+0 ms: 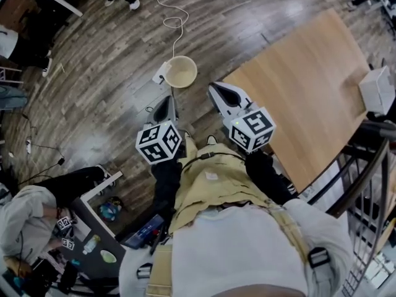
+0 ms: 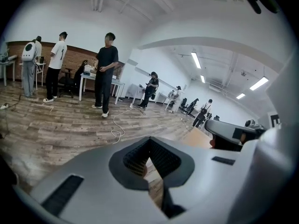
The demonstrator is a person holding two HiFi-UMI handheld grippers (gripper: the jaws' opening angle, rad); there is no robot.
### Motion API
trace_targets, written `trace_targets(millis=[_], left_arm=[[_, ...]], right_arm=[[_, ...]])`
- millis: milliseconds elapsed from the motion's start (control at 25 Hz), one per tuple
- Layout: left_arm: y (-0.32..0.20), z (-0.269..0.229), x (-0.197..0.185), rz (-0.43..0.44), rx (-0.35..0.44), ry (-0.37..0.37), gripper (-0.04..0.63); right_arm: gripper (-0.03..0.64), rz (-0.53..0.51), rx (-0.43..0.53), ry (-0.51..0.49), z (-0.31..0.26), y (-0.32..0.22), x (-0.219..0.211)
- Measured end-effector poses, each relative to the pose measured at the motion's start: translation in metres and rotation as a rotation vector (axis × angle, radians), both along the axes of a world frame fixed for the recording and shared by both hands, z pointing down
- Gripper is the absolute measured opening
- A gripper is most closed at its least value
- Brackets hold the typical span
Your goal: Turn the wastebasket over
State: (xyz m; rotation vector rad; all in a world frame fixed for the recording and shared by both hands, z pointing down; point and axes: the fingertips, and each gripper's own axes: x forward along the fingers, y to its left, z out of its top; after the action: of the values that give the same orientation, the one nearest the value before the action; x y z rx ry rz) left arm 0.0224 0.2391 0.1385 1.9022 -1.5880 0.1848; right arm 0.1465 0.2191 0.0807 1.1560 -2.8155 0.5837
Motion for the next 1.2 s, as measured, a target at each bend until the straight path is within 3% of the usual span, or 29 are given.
trace_targets(millis=[240, 440, 640, 920, 1200], left_arm=[[-0.025, 0.024, -0.032, 0.002, -0.041, 0.005, -0.003], [-0.089, 0.032, -0.046, 0.052, -0.027, 0.049, -0.003], [-0.153, 0.023, -0.079, 0.093, -0.010, 0.046, -0.003], [-0.199, 0.061, -0.150, 0.064, -0.102, 0.062, -0.003], [-0.214, 0.135, -0.181, 0.082, -0.246, 0.016, -0.003]], right_arm=[[0.021, 0.003, -0.034, 0.008, 0.021, -0.026, -0.032], [0.021, 0.034, -0.025, 0.062, 0.024, -0.073, -0.053], [0.021, 0.044, -0.019, 0.101, 0.017, -0.134, -0.093], [0.021, -0.033, -0.102, 0.146, 0.046, -0.181, -0.177], [0.021, -0.049, -0.242, 0.212, 0.118, -0.205, -0.190]])
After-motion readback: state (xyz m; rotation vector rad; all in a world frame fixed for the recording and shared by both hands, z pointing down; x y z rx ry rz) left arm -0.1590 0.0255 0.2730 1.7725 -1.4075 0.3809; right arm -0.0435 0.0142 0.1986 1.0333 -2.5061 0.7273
